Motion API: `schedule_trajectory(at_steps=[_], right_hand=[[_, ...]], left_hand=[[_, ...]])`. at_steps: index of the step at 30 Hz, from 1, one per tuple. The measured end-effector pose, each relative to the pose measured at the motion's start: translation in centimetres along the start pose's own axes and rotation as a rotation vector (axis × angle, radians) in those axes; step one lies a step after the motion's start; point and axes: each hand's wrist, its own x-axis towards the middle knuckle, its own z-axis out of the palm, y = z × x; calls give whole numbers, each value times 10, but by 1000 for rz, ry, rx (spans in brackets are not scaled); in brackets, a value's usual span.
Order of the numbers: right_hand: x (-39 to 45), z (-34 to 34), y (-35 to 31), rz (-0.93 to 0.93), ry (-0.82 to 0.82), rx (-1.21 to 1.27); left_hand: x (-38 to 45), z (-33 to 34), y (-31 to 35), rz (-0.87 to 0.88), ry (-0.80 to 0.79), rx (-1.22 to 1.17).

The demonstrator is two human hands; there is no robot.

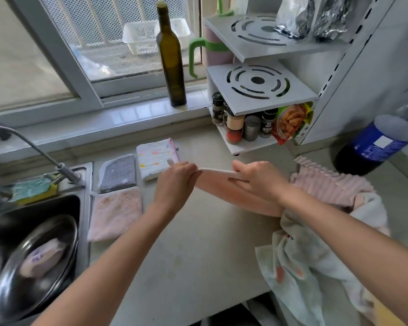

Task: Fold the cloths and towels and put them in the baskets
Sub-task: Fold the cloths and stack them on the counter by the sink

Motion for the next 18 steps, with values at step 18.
schedule_trajectory(at_steps=[18], right_hand=[[48, -52, -77, 222, 527, 210]], left_hand=[[10, -122, -43, -76, 347, 85]])
